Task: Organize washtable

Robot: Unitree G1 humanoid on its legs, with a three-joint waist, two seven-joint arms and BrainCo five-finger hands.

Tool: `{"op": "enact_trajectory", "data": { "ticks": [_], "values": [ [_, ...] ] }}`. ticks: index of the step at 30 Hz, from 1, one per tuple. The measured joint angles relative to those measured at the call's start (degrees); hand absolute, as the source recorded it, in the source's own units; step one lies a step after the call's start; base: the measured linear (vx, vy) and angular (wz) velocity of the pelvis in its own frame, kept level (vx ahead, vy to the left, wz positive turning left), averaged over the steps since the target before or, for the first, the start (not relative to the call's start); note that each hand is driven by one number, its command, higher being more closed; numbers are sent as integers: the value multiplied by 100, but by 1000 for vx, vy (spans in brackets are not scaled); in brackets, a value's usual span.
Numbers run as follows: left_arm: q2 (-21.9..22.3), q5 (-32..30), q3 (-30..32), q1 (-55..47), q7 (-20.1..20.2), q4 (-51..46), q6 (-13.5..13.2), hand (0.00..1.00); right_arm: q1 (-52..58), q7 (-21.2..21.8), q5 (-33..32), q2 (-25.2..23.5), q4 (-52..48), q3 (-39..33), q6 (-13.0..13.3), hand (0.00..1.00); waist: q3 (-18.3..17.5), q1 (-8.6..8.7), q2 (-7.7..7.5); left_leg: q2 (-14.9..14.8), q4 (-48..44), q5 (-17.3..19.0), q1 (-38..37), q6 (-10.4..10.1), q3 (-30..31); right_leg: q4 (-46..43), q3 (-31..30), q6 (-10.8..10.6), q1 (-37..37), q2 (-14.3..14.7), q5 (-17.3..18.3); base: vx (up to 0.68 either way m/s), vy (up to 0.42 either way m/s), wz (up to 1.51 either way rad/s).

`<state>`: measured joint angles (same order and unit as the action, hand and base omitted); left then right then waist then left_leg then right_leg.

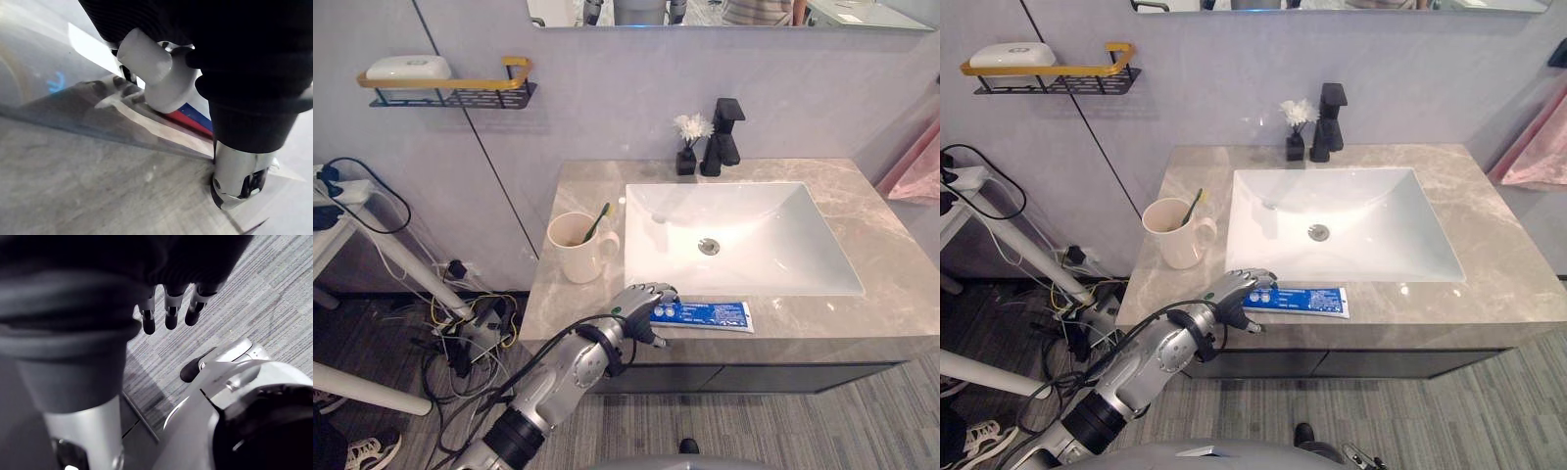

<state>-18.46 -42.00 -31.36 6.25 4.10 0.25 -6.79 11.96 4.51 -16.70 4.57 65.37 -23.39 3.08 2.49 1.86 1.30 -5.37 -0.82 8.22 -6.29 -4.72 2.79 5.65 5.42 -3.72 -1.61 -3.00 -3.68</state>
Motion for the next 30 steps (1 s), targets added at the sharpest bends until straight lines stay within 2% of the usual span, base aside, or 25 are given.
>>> {"op": "enact_trajectory", "data": {
  "ticks": [7,20,21,30],
  "values": [
    [-18,6,-12,-3,40,-89,0,100,0,2,-2,-12,0,-87,1,0,15,-1,25,0,33,-6,-2,4,-5,0,0,-1,0,-1,1,0,0,0],
    [-48,104,-38,-15,154,-324,166,100,0,18,-4,-15,0,-112,0,0,21,8,34,-1,43,-7,-4,5,-15,-11,0,-1,6,-1,1,0,0,0],
    [-48,112,-38,-15,156,-329,174,0,0,20,-4,-15,0,-112,0,0,21,8,34,-1,42,-6,-4,5,-15,-12,0,-1,6,0,1,0,0,0],
    [62,338,-3,3,110,-831,214,0,-2,26,-8,-14,-2,-112,0,0,19,19,39,-3,43,-6,-6,5,-24,-7,-4,-1,7,2,1,0,0,0]
  ]
}}
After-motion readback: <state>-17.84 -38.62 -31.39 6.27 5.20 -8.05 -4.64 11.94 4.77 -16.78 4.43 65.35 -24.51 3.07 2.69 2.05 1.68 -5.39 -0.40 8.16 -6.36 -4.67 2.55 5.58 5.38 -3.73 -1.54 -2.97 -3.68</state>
